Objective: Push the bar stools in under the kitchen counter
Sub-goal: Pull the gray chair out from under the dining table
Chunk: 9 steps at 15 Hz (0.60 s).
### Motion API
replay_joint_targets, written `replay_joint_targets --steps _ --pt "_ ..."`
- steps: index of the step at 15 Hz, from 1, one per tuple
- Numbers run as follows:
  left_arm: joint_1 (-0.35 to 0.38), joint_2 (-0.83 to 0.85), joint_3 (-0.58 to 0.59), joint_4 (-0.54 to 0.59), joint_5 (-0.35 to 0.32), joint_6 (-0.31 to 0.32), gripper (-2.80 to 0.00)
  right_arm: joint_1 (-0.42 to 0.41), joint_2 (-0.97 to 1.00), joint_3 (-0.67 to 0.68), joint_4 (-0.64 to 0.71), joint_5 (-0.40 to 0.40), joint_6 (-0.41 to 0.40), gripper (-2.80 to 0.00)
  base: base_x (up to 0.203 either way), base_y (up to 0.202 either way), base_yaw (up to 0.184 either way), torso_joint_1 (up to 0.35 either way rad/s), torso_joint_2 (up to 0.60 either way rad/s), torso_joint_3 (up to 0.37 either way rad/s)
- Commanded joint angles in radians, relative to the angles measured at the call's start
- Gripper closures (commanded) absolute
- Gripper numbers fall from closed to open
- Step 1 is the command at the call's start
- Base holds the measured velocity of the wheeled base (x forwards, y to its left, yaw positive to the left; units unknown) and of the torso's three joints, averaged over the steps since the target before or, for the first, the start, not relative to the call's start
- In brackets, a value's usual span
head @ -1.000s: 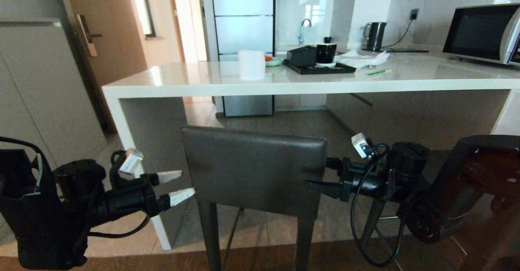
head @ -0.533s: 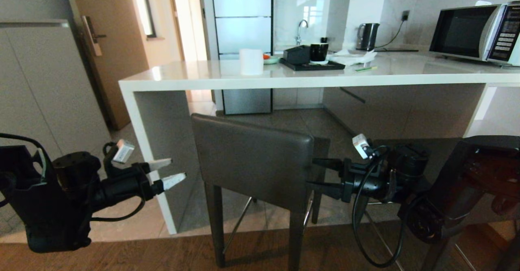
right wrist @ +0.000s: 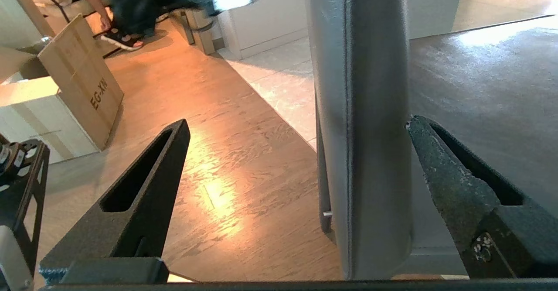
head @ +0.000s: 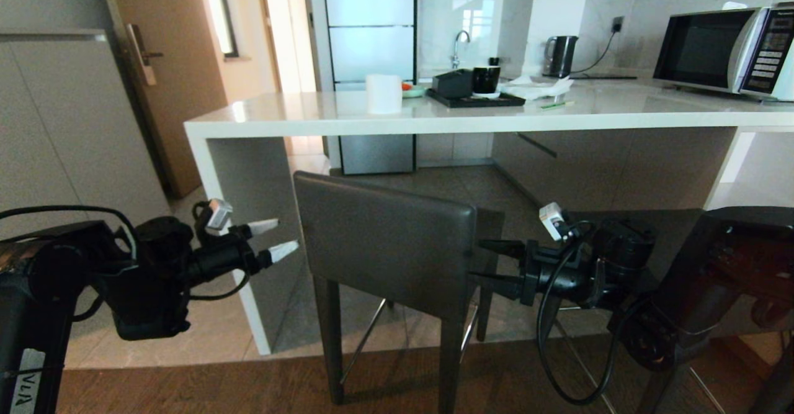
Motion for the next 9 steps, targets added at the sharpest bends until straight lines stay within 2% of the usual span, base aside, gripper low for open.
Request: replay_joint_targets --steps 1,2,4,7,9 --pt "-0.003 0.054 -0.114 0.032 -0.022 -0.008 -2.8 0.0 -0.003 0.004 -0.01 0.004 0.001 -2.8 0.0 0.0 0.0 0.0 0.0 0.0" --pt "0.001 0.064 -0.166 0.077 -0.067 -0.014 -2.8 0.0 -0.005 0.003 -0.008 0.004 0.001 -2.8 0.0 0.0 0.0 0.0 0.0 0.0" --pt "0.014 0.109 -0.254 0.12 -0.113 -0.02 -2.8 0.0 -0.003 0.004 -0.008 0.002 0.001 -2.8 0.0 0.0 0.0 0.0 0.0 0.0" --pt "0.015 0.123 -0.285 0.123 -0.244 -0.086 -2.8 0.008 0.003 0.004 -0.008 -0.007 0.001 -2.8 0.0 0.0 0.0 0.0 0.0 0.0" --pt "0.013 0.159 -0.363 0.126 -0.243 -0.089 -2.8 0.026 -0.003 0.005 -0.007 -0.007 0.001 -2.8 0.0 0.0 0.0 0.0 0.0 0.0"
